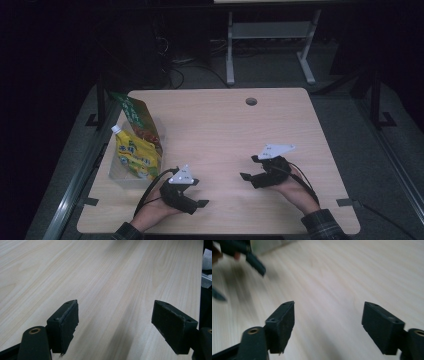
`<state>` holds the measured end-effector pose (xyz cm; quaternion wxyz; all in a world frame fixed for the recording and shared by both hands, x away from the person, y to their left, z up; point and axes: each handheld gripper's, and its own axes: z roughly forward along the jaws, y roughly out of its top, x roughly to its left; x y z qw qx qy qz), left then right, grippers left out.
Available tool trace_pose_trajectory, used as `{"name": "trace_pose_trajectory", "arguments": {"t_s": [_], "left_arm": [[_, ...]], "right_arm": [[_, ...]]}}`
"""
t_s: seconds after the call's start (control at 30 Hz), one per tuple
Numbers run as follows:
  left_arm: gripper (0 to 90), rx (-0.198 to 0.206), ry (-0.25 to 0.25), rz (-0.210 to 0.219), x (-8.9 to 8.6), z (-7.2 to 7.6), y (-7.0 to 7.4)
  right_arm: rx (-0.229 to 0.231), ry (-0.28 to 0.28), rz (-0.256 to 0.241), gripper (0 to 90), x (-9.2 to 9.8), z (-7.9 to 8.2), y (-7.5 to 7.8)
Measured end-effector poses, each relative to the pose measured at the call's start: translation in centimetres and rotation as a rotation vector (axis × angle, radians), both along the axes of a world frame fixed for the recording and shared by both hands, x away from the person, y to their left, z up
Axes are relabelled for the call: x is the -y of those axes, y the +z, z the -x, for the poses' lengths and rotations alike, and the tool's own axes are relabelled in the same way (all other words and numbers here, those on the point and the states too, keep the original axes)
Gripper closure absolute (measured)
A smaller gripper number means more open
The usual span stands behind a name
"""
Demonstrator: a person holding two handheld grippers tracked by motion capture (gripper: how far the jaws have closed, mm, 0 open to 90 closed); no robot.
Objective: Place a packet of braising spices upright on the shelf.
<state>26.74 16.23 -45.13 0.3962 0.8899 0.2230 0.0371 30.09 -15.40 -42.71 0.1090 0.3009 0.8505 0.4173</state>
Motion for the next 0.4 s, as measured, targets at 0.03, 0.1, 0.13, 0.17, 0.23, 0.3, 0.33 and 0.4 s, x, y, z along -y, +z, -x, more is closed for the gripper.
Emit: {"name": "trace_pose_trajectory", "arguments": {"t_s": [0.03,0.1,0.13,0.17,0.23,0.3,0.33,0.4], "left_arm": [[21.2,-0.002,-0.004,-0.005,0.0,0.0,0.0],[21.2,0.003,-0.013,-0.019,-0.1,-0.1,0.0],[21.2,0.001,-0.014,-0.02,-0.1,0.0,0.0],[21.2,0.0,-0.013,-0.021,-0.1,0.0,-0.1],[21.2,0.003,-0.018,-0.028,-0.1,0.0,-0.1],[21.2,0.006,-0.019,-0.032,-0.1,0.0,-0.1],[21.2,0.007,-0.019,-0.032,-0.1,0.0,-0.1],[21.2,0.015,-0.02,-0.033,-0.1,0.0,-0.2]], "right_arm": [[0.001,-0.01,0.005,25.2,0.4,0.5,-0.3],[-0.013,-0.014,0.004,25.2,1.2,1.3,-1.0],[-0.021,-0.018,0.006,25.2,1.5,1.6,-1.2],[-0.028,-0.026,0.003,25.1,1.7,1.9,-1.4],[-0.036,-0.033,0.004,24.4,2.1,2.4,-1.8],[-0.032,-0.043,0.003,23.1,2.3,2.6,-1.9],[-0.03,-0.046,0.003,22.7,2.4,2.7,-1.9],[-0.027,-0.056,0.001,21.5,2.5,2.8,-1.9]]}}
